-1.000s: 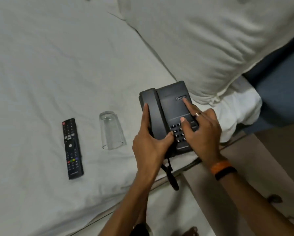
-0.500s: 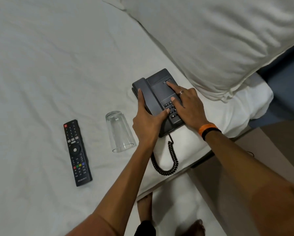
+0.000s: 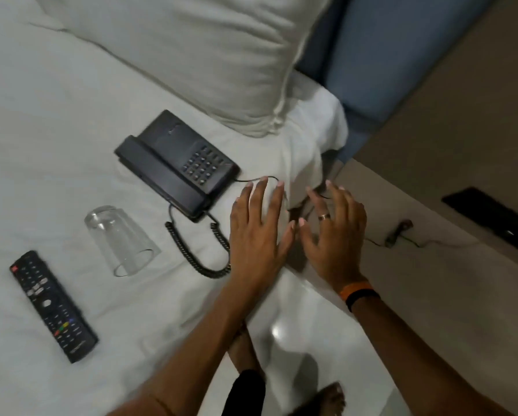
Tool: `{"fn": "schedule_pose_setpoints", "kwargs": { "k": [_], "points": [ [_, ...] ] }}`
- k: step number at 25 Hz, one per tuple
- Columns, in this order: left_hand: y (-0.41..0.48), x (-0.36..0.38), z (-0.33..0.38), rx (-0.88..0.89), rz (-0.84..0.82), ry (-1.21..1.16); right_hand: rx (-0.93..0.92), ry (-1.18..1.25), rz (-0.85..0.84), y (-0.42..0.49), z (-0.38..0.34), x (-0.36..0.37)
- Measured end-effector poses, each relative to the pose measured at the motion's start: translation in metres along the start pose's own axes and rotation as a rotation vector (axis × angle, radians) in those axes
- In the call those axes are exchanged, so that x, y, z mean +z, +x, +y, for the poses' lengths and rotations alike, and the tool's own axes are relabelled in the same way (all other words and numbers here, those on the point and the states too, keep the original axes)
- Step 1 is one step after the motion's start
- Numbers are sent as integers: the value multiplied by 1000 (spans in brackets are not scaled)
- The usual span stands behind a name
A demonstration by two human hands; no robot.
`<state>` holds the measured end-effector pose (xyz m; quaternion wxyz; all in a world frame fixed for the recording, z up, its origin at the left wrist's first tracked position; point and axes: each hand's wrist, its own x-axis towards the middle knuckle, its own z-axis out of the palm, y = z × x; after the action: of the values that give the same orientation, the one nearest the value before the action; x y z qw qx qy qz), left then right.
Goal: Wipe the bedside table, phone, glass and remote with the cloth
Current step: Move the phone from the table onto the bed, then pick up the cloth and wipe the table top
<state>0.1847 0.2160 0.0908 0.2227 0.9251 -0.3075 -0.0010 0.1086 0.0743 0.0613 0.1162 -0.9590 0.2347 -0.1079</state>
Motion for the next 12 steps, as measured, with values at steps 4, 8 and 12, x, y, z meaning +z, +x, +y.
{"fn": "schedule_pose_setpoints", "kwargs": {
  "k": [4, 8, 12],
  "points": [
    [-26, 77, 56, 258, -329, 190, 293, -141, -145, -100, 107, -1],
    [-63, 149, 122, 437, -427, 295, 482, -244, -197, -187, 192, -4],
    [-113, 191, 209, 627, -474, 284, 693, -215, -143, -271, 249, -24]
  ]
}}
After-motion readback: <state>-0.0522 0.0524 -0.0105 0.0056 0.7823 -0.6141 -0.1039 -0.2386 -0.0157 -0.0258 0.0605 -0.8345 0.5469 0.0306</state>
